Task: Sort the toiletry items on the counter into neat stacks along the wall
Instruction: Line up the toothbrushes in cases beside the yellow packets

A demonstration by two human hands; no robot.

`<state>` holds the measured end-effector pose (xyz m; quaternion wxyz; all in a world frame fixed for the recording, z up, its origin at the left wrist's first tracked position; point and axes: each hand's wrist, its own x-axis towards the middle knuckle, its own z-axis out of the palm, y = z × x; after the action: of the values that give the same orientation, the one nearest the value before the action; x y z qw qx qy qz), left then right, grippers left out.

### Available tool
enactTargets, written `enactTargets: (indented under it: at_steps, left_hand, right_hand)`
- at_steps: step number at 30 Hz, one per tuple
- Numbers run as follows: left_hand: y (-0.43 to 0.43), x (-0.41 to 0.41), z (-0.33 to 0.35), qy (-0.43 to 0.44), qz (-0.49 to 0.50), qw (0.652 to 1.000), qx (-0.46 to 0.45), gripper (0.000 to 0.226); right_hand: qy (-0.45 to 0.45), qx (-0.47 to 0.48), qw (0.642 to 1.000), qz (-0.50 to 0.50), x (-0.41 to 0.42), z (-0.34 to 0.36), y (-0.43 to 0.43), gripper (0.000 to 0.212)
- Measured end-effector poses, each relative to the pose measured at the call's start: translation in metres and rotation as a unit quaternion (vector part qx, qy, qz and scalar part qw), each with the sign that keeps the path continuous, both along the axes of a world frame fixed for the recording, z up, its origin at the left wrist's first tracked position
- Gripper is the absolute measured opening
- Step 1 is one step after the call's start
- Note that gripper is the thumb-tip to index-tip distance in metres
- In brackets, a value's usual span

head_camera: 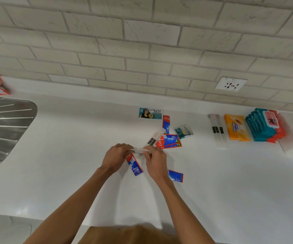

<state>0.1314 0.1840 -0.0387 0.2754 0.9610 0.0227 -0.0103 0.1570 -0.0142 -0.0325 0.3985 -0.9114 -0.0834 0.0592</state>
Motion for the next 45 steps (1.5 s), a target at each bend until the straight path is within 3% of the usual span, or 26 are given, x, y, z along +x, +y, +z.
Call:
enactTargets:
  at_steps: [8,18,22,30,40,45]
  left_hand:
    - [0.008,0.007,0.029,0.089,-0.012,0.978,-0.187,0.008]
    - [0.000,-0.010,0.056,0.130,0.029,0.912,-0.388,0.016]
    - [-0.004,-0.017,0.059,0.133,0.035,0.889,-0.436,0.021]
    - [-0.033,-0.008,0.066,0.177,0.001,0.904,-0.388,0.023]
    - [-0.155,0.033,0.076,0.181,-0.063,0.936,-0.296,0.023]
    - [-0.224,0.044,0.073,0.155,-0.030,0.929,-0.335,0.023]
  right_hand:
    - [0.065,0.146,0.981,-0.112,0.020,0.031,-0.032,0.027]
    - [0.085,0.237,0.952,-0.174,0.024,0.052,-0.067,0.026]
    - [0.074,0.251,0.946,-0.193,0.023,0.059,-0.083,0.014]
    - [0.086,0.272,0.936,-0.206,0.024,0.064,-0.124,0.013]
    - [0.091,0.226,0.959,-0.143,0.050,0.083,-0.198,0.017]
    - [0.076,0.251,0.951,-0.165,0.068,0.087,-0.239,0.019]
